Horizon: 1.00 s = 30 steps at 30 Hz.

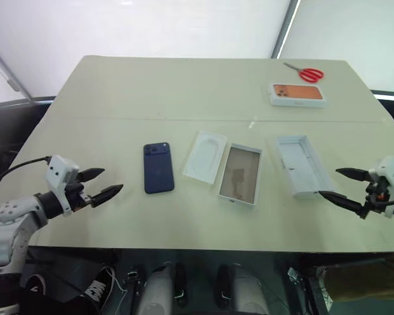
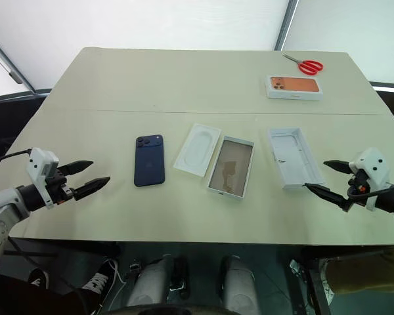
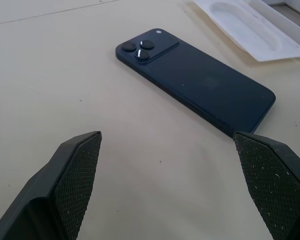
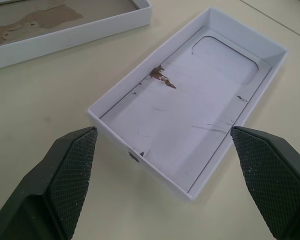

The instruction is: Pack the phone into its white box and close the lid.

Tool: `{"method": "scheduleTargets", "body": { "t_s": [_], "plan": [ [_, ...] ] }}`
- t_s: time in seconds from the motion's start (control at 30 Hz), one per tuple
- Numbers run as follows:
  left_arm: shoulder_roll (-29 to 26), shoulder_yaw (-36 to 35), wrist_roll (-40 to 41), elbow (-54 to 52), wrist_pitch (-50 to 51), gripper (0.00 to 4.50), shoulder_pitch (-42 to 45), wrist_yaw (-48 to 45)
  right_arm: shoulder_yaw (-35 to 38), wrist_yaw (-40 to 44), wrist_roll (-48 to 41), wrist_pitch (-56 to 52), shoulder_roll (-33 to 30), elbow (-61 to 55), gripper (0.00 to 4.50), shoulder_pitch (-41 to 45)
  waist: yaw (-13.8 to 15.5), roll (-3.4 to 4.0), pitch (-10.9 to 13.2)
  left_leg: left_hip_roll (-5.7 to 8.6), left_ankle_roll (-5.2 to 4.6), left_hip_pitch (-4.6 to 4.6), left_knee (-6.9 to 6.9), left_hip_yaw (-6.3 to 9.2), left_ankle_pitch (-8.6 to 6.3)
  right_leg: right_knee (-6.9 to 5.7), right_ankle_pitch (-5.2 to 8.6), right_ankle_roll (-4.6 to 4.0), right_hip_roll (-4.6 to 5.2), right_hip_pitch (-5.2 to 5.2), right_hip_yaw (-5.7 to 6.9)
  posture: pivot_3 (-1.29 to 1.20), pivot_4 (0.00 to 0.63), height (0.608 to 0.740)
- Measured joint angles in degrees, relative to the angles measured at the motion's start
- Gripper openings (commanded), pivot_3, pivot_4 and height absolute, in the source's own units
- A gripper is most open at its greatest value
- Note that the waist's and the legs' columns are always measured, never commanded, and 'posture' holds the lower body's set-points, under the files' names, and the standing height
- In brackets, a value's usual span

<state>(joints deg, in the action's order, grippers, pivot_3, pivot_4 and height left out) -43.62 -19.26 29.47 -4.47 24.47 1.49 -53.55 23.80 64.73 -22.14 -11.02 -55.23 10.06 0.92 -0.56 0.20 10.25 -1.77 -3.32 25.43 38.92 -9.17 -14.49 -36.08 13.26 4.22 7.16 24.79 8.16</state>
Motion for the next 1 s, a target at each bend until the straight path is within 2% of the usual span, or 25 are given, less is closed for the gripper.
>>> {"method": "scheduleTargets", "body": {
  "t_s": [0.83, 1.0],
  "plan": [
    [0.2, 0.3, 0.0, 1.0, 0.3, 4.43, 3.6, 0.6, -0.9, -0.9, 1.3, 1.6, 0.0, 1.3, 4.46, 2.4, 0.0, 0.01, 0.0, 0.01, 0.0, 0.01, -0.01, -0.01, 0.0, 0.0, 0.0, 0.0, 0.01, 0.0, 0.0, 0.0, 0.15, 0.738],
    [2.1, 0.8, 1.0, 0.8, 2.8, 4.43, 6.2, 2.5, -3.4, -1.6, 1.6, 1.6, 0.6, 0.4, 4.46, 5.0, 0.0, 0.0, 0.0, 0.01, 0.01, 0.01, -0.01, -0.01, 0.01, -0.01, -0.01, 0.01, 0.0, -0.02, 0.0, 0.0, 0.15, 0.738]
  ]
}}
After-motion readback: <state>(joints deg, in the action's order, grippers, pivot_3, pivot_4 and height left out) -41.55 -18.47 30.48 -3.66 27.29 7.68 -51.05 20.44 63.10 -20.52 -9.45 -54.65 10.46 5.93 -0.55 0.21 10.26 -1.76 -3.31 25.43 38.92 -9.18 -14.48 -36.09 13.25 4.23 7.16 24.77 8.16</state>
